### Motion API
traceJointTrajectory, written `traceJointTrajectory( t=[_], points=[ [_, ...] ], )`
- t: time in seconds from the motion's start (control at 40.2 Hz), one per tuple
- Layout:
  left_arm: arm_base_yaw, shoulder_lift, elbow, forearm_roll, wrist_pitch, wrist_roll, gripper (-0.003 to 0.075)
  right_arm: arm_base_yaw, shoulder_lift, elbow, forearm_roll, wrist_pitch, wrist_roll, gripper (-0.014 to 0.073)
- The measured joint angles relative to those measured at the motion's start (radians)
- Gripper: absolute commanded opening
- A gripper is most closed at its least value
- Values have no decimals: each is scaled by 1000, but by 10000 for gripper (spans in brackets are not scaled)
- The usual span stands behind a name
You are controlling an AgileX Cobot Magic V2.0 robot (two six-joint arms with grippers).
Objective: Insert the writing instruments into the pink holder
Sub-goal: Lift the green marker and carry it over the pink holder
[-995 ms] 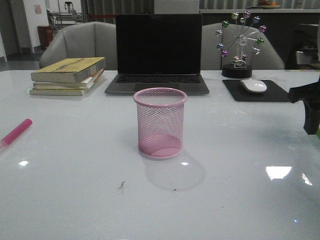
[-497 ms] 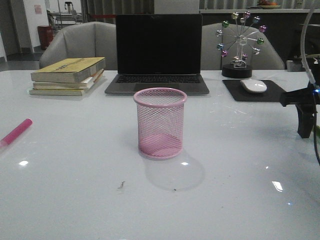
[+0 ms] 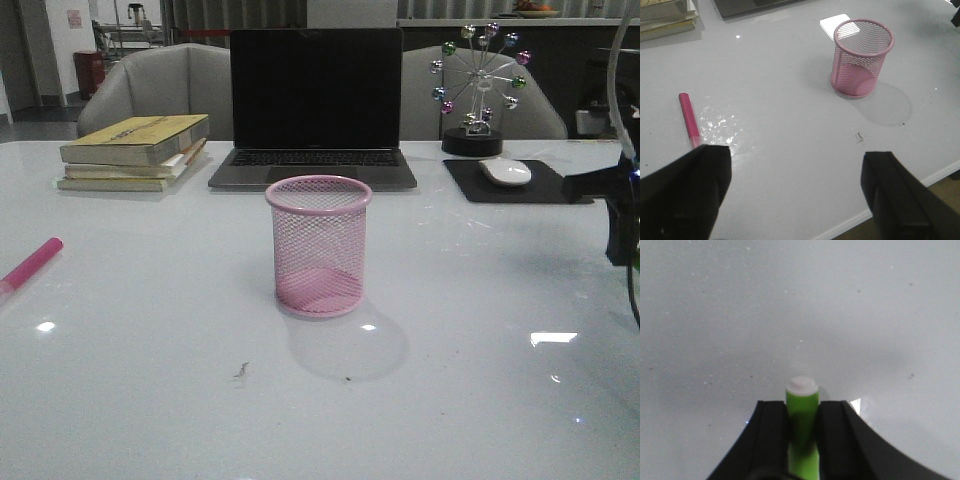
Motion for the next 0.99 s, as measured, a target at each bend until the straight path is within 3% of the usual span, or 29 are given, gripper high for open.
traceJointTrajectory(
  t=[0.174,0.497,0.746,0.995],
  points=[
    [0,0,0,2,0,0,580,62,-209,142,22,-207,0,174],
    [0,0,0,2,0,2,580,341,-541,432,32,-765,-1,174],
    [0,0,0,2,-2,2,580,546,-501,485,32,-1218,-2,176],
    [0,0,0,2,-2,2,580,587,-322,485,-18,-1496,-2,178]
  ],
)
